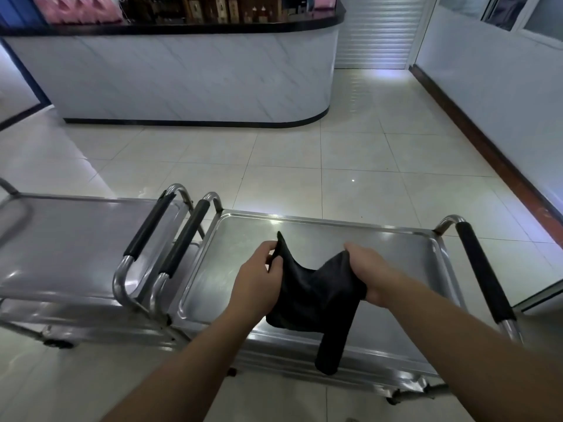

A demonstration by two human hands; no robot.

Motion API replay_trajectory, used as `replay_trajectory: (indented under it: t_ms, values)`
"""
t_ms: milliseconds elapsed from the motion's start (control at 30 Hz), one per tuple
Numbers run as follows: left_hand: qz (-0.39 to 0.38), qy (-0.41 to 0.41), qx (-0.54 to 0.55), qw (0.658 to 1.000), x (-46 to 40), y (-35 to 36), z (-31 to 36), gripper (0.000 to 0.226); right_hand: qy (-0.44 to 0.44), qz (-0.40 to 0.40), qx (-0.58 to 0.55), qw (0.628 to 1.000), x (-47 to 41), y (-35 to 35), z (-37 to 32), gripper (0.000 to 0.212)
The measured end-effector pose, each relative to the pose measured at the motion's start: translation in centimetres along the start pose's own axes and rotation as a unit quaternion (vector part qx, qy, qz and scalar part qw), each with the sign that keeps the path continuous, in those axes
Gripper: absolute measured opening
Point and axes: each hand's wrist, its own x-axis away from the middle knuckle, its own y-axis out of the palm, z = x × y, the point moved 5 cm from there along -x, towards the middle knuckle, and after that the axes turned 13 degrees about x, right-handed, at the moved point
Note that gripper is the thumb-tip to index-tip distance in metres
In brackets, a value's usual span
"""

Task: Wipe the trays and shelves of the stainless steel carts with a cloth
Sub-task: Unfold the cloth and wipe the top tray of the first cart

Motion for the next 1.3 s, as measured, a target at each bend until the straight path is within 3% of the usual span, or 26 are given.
replay_trajectory:
  t_ms: [200,300,433,500,633,667,767,833,900,1000,1200,1300]
  values:
    - [-0.057,0.025,-0.026,0.998,1.1,-1.8,-0.1,0.034,-0.1,-0.087,0.146,0.98,3.4,8.5,-1.6,0.035]
    - [-0.12,-0.031,0.072,0.99,1.0,-2.2,-1.1,0.047,-0.152,-0.107,0.144,0.972,4.1,10.6,-2.4,0.032]
    - [-0.239,-0.107,0.195,0.945,1.4,-2.8,-1.2,0.062,-0.176,-0.089,0.123,0.973,3.3,10.4,-2.6,0.04]
    - [-0.212,-0.127,0.209,0.946,1.0,-3.4,-0.7,0.059,-0.186,-0.078,0.13,0.971,2.8,10.3,-2.8,0.035]
    - [0.016,-0.079,0.108,0.991,-2.2,-7.0,-2.0,0.018,-0.203,-0.105,0.095,0.969,1.6,10.2,-3.6,0.02]
    - [0.041,-0.092,0.081,0.992,-2.8,-7.7,-2.6,0.02,-0.207,-0.117,0.078,0.968,1.3,10.0,-3.9,0.02]
    - [-0.037,-0.213,0.126,0.968,-4.4,-7.5,-5.0,0.056,-0.205,-0.154,0.023,0.966,0.4,9.0,-5.0,0.021]
    - [-0.116,-0.252,0.209,0.938,-4.8,-6.4,-5.2,0.055,-0.199,-0.185,-0.016,0.962,-0.1,8.2,-5.7,0.021]
    - [-0.139,-0.224,0.278,0.924,-5.5,-5.6,-3.7,0.043,-0.19,-0.214,-0.043,0.957,-0.7,7.3,-6.3,0.02]
    - [-0.092,-0.123,0.332,0.931,-6.7,-5.1,-0.3,0.029,-0.184,-0.219,-0.079,0.955,-2.0,5.8,-7.1,0.024]
    - [-0.011,0.037,0.187,0.982,-7.9,-4.6,5.4,0.019,-0.315,-0.167,0.016,0.934,-4.1,3.6,-8.8,0.032]
    - [0.023,0.07,0.143,0.987,-8.0,-4.6,6.6,0.015,-0.314,-0.149,0.051,0.936,-5.2,3.1,-8.7,0.023]
